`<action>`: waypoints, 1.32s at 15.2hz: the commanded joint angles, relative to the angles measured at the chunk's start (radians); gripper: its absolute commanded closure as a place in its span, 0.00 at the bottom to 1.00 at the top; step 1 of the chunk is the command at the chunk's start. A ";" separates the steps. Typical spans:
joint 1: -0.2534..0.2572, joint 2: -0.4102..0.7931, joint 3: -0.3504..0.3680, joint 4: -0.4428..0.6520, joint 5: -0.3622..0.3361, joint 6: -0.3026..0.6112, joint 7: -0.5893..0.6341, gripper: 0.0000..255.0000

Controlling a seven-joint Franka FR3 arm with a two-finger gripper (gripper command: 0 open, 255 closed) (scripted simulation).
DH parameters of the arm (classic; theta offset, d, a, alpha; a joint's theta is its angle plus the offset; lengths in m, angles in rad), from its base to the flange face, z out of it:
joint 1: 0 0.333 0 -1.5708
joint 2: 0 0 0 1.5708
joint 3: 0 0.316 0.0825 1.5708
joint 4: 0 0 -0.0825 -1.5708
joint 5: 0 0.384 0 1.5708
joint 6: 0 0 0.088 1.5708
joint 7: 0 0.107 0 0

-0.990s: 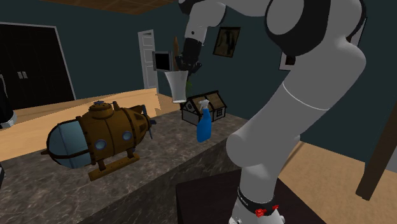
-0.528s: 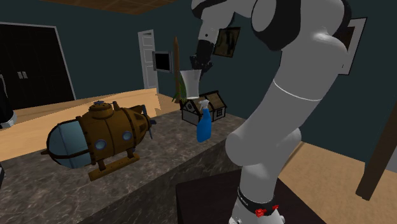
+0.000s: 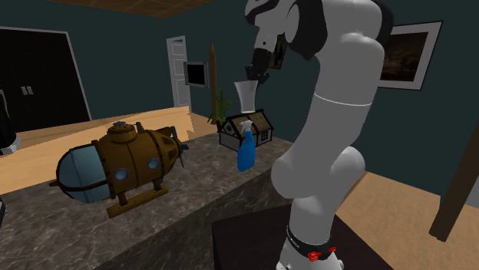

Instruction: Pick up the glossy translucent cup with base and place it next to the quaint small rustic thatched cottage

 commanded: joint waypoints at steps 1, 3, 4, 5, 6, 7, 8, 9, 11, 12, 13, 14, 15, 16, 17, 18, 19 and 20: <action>-0.018 0.063 -0.030 0.069 0.005 -0.020 -0.048 1.00; -0.038 0.129 -0.057 0.147 0.015 -0.046 -0.091 1.00; -0.049 0.164 -0.070 0.189 0.022 -0.061 -0.112 1.00; -0.065 0.209 -0.085 0.244 0.032 -0.080 -0.137 1.00; -0.065 0.204 -0.083 0.224 0.029 -0.065 -0.140 1.00; -0.064 0.199 -0.082 0.205 0.027 -0.051 -0.142 1.00; -0.063 0.195 -0.081 0.186 0.025 -0.036 -0.144 1.00; -0.062 0.191 -0.080 0.167 0.024 -0.022 -0.147 1.00; -0.060 0.183 -0.079 0.131 0.021 0.007 -0.152 1.00; -0.060 0.180 -0.078 0.114 0.019 0.021 -0.154 1.00; -0.059 0.177 -0.078 0.097 0.018 0.035 -0.157 1.00; -0.058 0.174 -0.077 0.081 0.017 0.049 -0.160 1.00; -0.058 0.172 -0.077 0.064 0.016 0.063 -0.162 1.00; -0.057 0.170 -0.076 0.048 0.016 0.076 -0.165 1.00; -0.056 0.168 -0.076 0.033 0.015 0.090 -0.168 1.00; -0.056 0.167 -0.076 0.018 0.015 0.103 -0.170 1.00; -0.056 0.165 -0.075 0.003 0.014 0.117 -0.173 1.00; -0.055 0.164 -0.075 -0.012 0.014 0.130 -0.176 1.00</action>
